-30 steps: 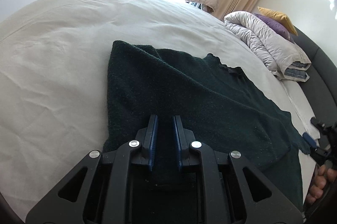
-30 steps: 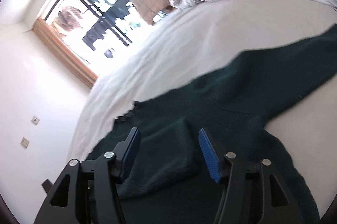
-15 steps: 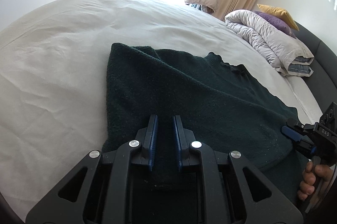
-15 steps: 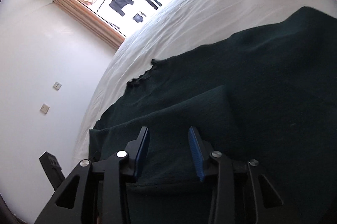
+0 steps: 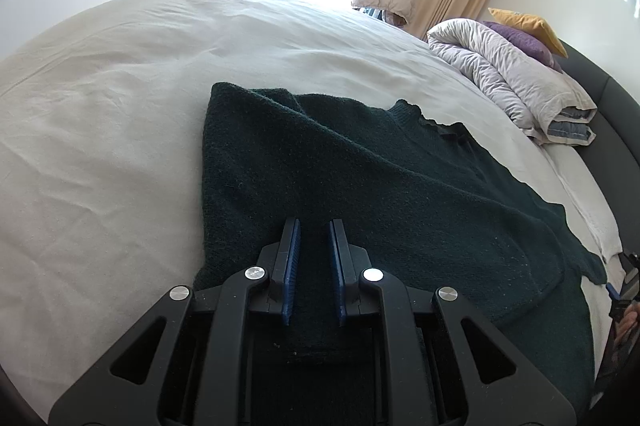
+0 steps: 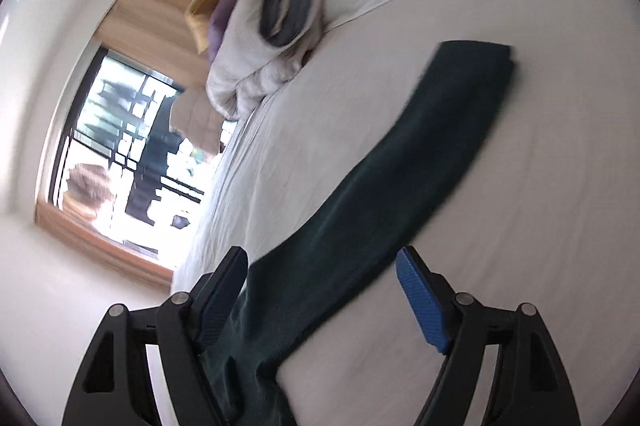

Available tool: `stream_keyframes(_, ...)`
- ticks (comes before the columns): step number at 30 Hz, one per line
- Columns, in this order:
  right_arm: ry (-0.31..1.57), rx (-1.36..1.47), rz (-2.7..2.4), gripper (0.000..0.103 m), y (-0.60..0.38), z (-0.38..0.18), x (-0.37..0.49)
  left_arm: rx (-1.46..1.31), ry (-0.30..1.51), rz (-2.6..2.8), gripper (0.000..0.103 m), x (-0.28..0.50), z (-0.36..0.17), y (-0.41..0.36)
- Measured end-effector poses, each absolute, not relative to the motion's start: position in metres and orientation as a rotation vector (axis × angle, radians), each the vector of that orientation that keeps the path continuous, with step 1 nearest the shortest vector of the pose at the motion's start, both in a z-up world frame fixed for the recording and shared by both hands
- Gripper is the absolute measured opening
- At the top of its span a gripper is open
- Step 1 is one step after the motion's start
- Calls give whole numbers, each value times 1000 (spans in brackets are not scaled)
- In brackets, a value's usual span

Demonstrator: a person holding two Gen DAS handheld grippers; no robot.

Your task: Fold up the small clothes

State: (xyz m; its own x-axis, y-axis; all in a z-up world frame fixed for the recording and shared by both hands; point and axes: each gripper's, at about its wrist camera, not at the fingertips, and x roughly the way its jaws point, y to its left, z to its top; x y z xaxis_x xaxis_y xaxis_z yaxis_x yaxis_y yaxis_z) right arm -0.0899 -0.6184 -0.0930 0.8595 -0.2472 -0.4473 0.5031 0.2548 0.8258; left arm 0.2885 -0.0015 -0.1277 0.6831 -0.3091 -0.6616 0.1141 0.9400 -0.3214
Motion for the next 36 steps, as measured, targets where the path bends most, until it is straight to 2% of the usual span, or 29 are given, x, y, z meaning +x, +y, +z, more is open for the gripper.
stream_keyframes(4,211,1343,-566,79,-657,-123,-121,-262,785,-238,15,289,-127,-1)
stream_keyframes(7,208,1390,-554,72,-665,-136,-114,-259,785,-236,15,290,-127,-1)
stream_keyframes(18,279,1370,-618,72,-711,-126,-72,-251,781,-227,15,290,-128,-1)
stream_keyframes(22,221,1397,-597,71,-720,-127,-70,-255,780,-229,15,293,-129,3)
stream_keyframes(25,186,1417,-582,53,-724,-133,-73,-254,779,-228,15,292,-129,2)
stream_keyframes(27,201,1418,-583,25,-724,-138,-75,-254,779,-228,15,292,-129,2)
stream_keyframes(29,214,1391,-592,13,-719,-134,-74,-255,779,-228,15,293,-129,2)
stream_keyframes(36,304,1040,-453,12,-634,-48,-11,-260,777,-229,15,293,-128,4)
